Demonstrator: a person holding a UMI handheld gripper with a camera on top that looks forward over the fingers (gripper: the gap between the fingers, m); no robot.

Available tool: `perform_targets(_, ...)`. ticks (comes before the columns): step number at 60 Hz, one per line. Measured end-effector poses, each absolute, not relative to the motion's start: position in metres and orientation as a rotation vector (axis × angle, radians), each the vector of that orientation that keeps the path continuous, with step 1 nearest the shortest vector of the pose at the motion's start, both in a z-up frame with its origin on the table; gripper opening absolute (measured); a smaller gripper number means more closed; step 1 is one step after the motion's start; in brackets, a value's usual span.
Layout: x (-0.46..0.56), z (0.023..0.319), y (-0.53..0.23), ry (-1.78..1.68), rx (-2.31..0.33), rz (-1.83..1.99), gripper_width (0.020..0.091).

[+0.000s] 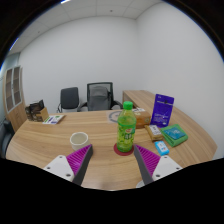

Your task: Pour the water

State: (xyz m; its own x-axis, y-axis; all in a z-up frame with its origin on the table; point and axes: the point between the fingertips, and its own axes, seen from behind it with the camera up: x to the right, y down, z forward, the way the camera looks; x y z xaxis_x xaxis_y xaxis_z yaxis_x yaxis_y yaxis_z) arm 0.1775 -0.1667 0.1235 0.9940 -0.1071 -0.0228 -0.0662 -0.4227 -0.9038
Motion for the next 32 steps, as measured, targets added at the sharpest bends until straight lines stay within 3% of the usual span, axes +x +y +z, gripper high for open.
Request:
perform_targets(16,0.106,0.191,-0.235,0.01,-1.966,0.013,0.0855)
perform_targets(32,0.057,0.218,-0.267,-0.075,-1.942,0.053,0.0852)
